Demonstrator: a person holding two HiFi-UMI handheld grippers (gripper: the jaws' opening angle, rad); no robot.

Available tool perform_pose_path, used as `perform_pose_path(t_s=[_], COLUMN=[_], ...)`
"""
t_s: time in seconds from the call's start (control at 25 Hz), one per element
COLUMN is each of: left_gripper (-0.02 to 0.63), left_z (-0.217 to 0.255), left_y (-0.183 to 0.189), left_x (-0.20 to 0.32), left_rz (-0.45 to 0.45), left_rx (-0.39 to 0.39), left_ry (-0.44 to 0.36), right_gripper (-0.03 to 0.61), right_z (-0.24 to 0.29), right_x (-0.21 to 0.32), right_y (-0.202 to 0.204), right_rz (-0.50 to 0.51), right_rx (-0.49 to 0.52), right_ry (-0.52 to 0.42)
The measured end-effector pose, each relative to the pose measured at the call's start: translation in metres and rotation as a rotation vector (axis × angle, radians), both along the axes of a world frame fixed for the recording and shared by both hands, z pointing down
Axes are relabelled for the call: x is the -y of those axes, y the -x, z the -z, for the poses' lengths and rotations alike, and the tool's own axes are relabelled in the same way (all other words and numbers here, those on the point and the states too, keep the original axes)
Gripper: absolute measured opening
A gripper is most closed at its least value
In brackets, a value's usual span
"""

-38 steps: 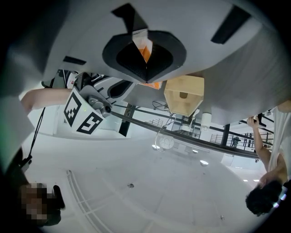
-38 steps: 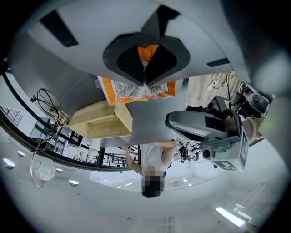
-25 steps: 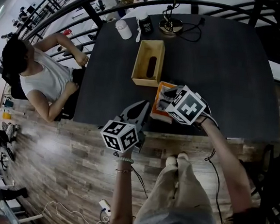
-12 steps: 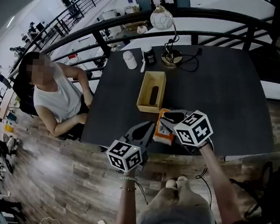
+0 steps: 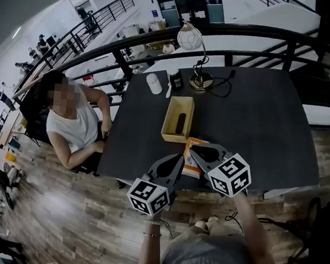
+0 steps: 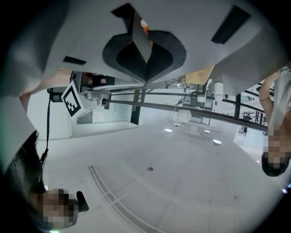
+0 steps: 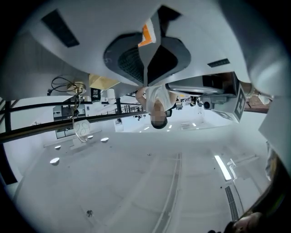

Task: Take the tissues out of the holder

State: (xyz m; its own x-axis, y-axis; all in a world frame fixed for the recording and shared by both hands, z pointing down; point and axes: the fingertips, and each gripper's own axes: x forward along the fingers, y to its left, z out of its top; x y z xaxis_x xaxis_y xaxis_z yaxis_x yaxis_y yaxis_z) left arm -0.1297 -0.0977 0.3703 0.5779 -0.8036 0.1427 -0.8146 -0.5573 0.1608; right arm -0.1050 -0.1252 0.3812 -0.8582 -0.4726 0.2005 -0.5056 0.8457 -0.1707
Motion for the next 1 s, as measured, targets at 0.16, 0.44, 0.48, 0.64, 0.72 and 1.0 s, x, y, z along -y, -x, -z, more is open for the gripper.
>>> perform_pose_path(t_s=[0.16, 0.44, 0.48, 0.64, 0.72, 1.0], left_gripper=[0.008, 0.008, 0.008, 0.008, 0.008, 0.008], left_z=[0.006, 0.017, 0.018, 0.023, 0.024, 0.028], left_y=[-0.003, -0.012, -0.013, -0.015, -0.015, -0.017], left_x=[-0.009, -0.016, -0.015, -0.014, -0.014, -0.013], left_rz=[0.005, 0.005, 0.004, 0.003, 0.004, 0.000], left_rx=[0.002, 0.016, 0.016, 0.020, 0.023, 0.031], left_ry=[-0.024, -0.059, -0.063, -0.077, -0.083, -0.096], right_gripper=[0.021, 0.012, 0.012, 0.012, 0.012, 0.012], right_z=[0.013, 0.032, 0.033, 0.036, 0.037, 0.036], right_x=[-0.011, -0.024, -0.025, -0.025, -0.024, -0.024], right_y=[-0.007, -0.011, -0.011, -0.011, -0.012, -0.015], right_rz=[-0.014, -0.003, 0.000, 0.006, 0.005, 0.000], right_rx=[0.051, 0.085, 0.084, 0.085, 0.083, 0.090], right_ry=[-0.029, -0.080, -0.087, -0.104, -0.112, -0.120])
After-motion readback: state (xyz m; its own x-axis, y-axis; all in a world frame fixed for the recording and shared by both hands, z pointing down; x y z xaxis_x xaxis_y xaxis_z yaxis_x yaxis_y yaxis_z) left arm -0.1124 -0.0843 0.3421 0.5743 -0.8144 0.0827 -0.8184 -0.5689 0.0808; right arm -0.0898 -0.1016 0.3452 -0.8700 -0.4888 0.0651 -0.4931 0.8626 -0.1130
